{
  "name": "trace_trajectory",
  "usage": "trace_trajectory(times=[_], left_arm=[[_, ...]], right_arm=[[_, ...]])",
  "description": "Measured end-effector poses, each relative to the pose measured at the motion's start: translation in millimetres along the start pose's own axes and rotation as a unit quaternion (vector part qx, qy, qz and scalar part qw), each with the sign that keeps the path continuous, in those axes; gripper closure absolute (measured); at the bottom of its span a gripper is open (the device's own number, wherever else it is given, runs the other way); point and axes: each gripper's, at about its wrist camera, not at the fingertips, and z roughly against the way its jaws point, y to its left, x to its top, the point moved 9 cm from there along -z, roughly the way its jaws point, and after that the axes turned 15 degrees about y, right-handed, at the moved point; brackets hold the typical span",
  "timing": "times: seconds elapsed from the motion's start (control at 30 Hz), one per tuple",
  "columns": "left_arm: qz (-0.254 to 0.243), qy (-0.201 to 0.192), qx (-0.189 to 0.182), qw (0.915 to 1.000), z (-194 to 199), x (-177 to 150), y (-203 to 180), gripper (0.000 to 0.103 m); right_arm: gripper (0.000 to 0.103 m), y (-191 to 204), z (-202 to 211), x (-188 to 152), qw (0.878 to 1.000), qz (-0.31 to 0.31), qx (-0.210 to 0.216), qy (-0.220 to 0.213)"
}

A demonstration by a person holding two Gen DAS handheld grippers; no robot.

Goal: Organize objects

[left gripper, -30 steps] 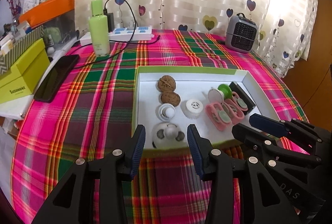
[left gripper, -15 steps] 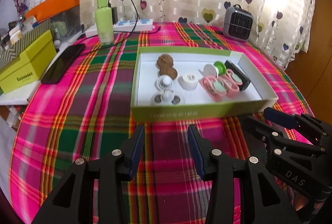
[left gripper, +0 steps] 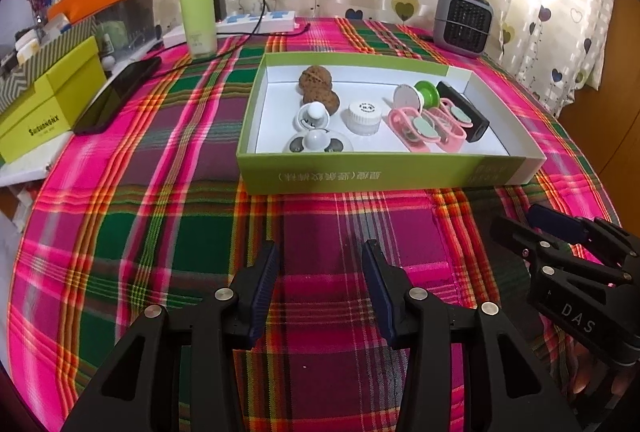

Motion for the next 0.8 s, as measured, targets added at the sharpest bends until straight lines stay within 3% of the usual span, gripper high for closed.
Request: trace_trajectory(times=[0.1, 0.2, 0.53, 0.7, 0.8], left_arm=[[0.000, 0.000, 0.003, 1.0000, -2, 0, -1, 0.059], [-0.002, -0.002, 0.003, 1.0000, -2, 1, -2, 0.056], [-0.014, -0.003, 0.015, 0.9998, -5, 3, -8, 0.045], [-0.016, -0.002, 0.015, 0.9998, -6, 3, -9, 0.042], [-0.017, -0.002, 0.014, 0.9997, -6, 3, -10, 0.041]], right_arm=[[0.051, -4, -1, 0, 1.000, -0.001, -0.016, 0.000], [0.042, -7, -2, -1, 1.000, -0.006, -0.026, 0.003], [0.040, -7, -2, -1, 0.999, -0.005, -0.034, 0.005], [0.030, -12, -4, -1, 0.999, -0.014, -0.038, 0.008], [0.030, -13, -4, -1, 0.999, -0.014, -0.038, 0.009]])
